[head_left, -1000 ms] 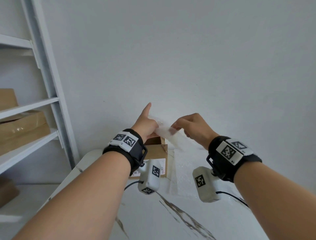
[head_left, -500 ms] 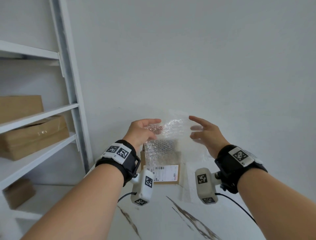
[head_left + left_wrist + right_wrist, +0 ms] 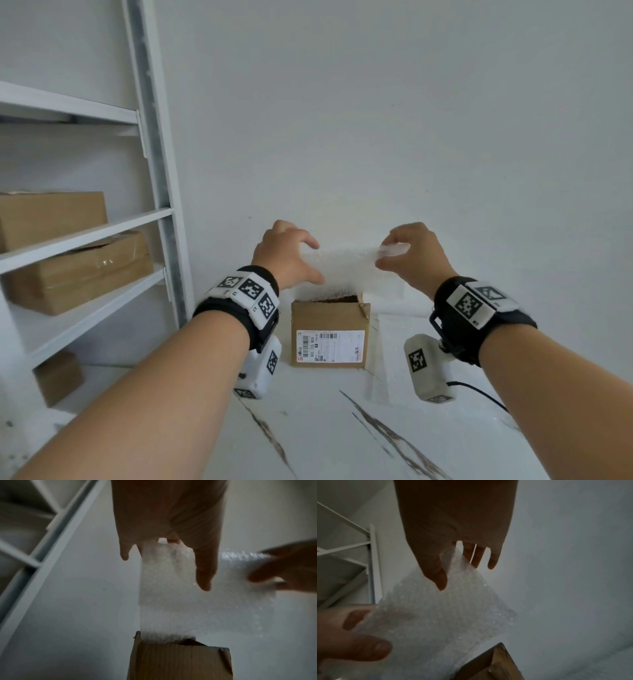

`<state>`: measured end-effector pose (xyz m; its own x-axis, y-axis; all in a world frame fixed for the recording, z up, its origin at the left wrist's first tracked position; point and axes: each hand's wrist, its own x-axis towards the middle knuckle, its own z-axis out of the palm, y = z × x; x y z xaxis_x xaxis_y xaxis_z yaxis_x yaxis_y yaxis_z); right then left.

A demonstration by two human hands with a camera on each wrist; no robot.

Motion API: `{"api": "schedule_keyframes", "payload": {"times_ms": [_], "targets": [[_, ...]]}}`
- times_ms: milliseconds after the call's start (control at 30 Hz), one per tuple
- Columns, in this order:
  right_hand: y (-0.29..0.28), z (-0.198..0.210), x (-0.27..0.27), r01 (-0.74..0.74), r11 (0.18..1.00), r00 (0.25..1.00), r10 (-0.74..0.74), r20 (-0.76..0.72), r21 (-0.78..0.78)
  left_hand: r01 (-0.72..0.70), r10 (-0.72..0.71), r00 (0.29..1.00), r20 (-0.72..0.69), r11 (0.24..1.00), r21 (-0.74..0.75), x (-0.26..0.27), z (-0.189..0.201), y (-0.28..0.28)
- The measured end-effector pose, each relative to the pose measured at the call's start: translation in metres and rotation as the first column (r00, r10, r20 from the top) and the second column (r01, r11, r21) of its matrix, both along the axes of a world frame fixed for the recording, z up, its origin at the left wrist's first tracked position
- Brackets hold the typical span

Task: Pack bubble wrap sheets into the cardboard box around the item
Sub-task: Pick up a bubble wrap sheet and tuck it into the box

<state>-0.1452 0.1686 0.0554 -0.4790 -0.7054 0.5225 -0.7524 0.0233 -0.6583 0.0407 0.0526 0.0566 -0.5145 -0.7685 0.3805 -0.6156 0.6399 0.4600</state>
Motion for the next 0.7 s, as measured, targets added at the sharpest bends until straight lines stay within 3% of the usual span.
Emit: {"api": "schedule_keyframes", "payload": {"times_ms": [67,133,233,300,400,433,500,567,633,700], "targets": [[-0.001,0.008,0.007,-0.089,0.996,0.995,0.089,0.035,0.003,0.079,-0.072,0.988,0.140,0.996,-0.043,-0.009,0.007,0.010],[-0.001,0.015,0.012,-0.152,0.988,0.984,0.155,0.093,-0.040,0.119,-0.117,0.986,0.118,0.993,-0.013,-0.019,0.014,0.019],[0.000,0.021,0.012,-0.092,0.971,0.965,0.142,0.220,-0.220,0.201,-0.152,0.965,-0.213,0.952,0.229,-0.022,0.018,0.019],[0.002,0.022,0.007,-0.055,0.973,0.909,0.142,0.391,-0.226,0.303,-0.107,0.881,-0.460,0.876,0.377,-0.016,0.019,0.017],[0.007,0.017,0.000,-0.298,0.942,0.671,0.321,0.668,-0.153,0.456,0.012,0.725,-0.689,0.741,0.493,-0.013,0.018,0.018],[0.007,0.014,0.000,-0.379,0.916,0.623,0.356,0.697,-0.129,0.455,0.045,0.713,-0.699,0.729,0.512,-0.016,0.016,0.019],[0.006,0.008,0.003,-0.445,0.894,0.648,0.360,0.671,-0.050,0.432,0.069,0.729,-0.681,0.726,0.536,-0.020,0.010,0.018],[0.003,0.001,0.003,-0.415,0.910,0.689,0.329,0.646,-0.022,0.432,0.050,0.750,-0.660,0.719,0.545,-0.022,0.004,0.014],[0.001,-0.003,0.000,-0.390,0.920,0.681,0.317,0.660,-0.039,0.386,0.031,0.804,-0.594,0.734,0.559,-0.019,-0.001,0.008],[0.002,-0.006,-0.007,-0.372,0.927,0.668,0.303,0.680,-0.049,0.407,-0.002,0.826,-0.563,0.693,0.595,-0.014,-0.004,0.003]]}}
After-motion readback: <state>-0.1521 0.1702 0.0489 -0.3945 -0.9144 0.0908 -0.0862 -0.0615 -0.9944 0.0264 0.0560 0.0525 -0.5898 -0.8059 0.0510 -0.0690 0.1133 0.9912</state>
